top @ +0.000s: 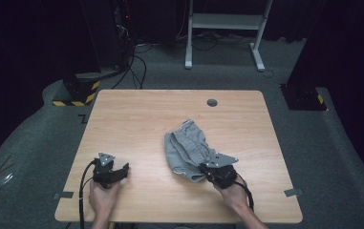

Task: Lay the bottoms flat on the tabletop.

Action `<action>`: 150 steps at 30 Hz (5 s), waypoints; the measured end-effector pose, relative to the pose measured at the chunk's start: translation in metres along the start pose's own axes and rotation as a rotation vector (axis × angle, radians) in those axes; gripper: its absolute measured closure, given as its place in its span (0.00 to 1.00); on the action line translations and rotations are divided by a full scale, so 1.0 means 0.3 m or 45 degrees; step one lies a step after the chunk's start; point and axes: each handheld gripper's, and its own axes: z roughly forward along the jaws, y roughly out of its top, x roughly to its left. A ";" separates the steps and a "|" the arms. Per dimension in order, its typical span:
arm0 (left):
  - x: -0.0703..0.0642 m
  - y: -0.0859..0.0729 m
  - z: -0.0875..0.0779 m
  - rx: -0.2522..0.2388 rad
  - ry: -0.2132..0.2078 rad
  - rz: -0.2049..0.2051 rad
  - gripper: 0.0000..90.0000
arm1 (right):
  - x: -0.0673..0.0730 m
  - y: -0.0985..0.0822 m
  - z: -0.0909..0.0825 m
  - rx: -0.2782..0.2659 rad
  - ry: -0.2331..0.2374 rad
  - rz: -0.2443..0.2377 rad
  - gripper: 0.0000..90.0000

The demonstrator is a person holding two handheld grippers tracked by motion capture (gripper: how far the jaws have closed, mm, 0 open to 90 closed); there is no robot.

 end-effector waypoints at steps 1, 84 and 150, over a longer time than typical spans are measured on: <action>0.000 0.000 0.000 0.000 0.000 0.000 0.31 | -0.011 0.006 -0.010 -0.010 -0.010 -0.001 0.94; -0.426 0.324 0.246 0.067 -0.529 0.178 0.48 | -0.210 0.017 0.003 0.038 -0.080 0.056 0.92; -0.561 0.455 0.190 0.032 -0.483 0.559 0.47 | -0.184 -0.064 0.083 0.082 -0.139 0.285 0.51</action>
